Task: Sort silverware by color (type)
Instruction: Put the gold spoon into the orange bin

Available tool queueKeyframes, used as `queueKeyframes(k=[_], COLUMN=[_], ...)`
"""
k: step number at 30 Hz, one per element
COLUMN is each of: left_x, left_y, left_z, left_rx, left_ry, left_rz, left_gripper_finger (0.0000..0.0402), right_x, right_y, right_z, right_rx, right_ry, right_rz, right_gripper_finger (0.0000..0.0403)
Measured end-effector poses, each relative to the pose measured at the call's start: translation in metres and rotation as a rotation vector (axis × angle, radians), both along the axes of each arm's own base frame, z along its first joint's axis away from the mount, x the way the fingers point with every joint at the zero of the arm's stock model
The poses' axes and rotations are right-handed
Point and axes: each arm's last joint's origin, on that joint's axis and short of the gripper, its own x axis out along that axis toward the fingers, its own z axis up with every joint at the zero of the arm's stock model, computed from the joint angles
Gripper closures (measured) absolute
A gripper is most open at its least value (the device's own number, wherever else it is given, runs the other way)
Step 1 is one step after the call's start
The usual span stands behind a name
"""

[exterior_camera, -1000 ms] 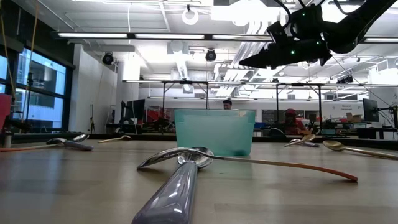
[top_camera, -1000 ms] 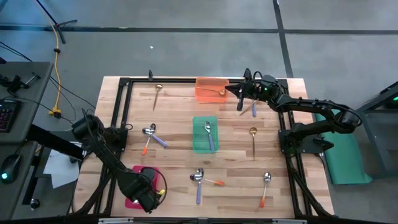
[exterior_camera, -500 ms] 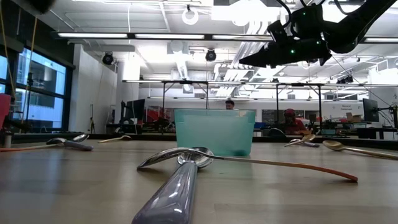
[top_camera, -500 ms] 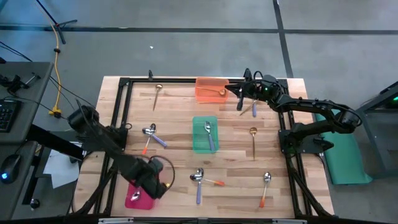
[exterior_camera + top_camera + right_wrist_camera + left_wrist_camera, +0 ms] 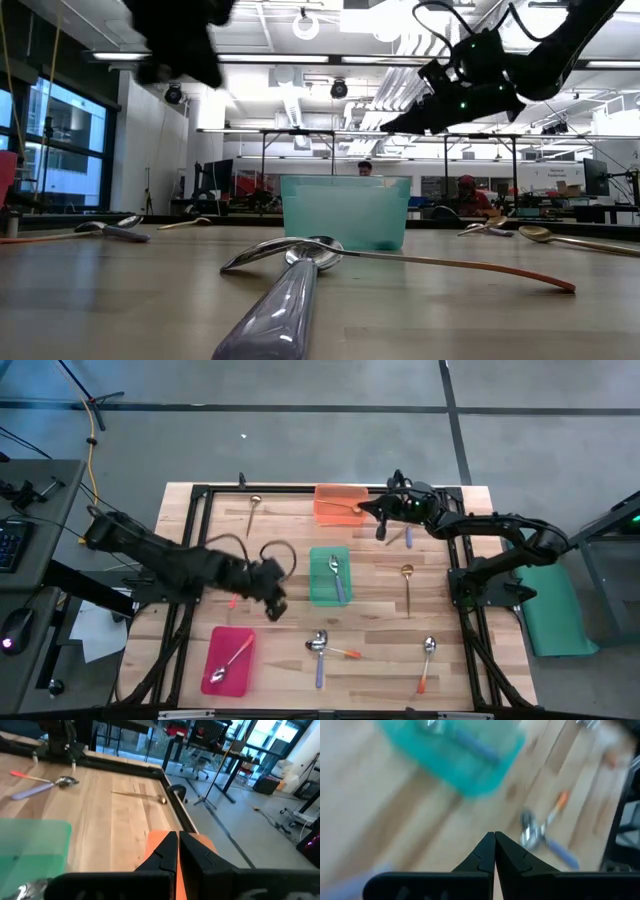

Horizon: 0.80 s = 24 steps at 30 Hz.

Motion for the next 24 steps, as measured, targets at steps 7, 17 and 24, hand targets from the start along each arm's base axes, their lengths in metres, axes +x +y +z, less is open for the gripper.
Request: queueKeyframes(k=[7, 17, 24], left_x=[0.011, -0.014, -0.018], left_y=[0.066, 0.141, 0.151], left_z=[-0.038, -0.064, -0.065], left_rx=[0.167, 0.412, 0.521], left_ry=[-0.319, -0.599, -0.583], left_rz=[-0.120, -0.118, -0.149], left_gripper_finger=[0.0401, 0.0401, 0.0401], right_x=[0.001, 0.001, 0.004], right_y=[-0.001, 0.000, -0.001], right_z=[-0.004, -0.006, 0.004], right_rx=[0.016, 0.089, 0.072], right_ry=[0.010, 0.017, -0.063], right_rz=[-0.002, -0.021, -0.023], right_gripper_finger=[0.0403, 0.0403, 0.0403])
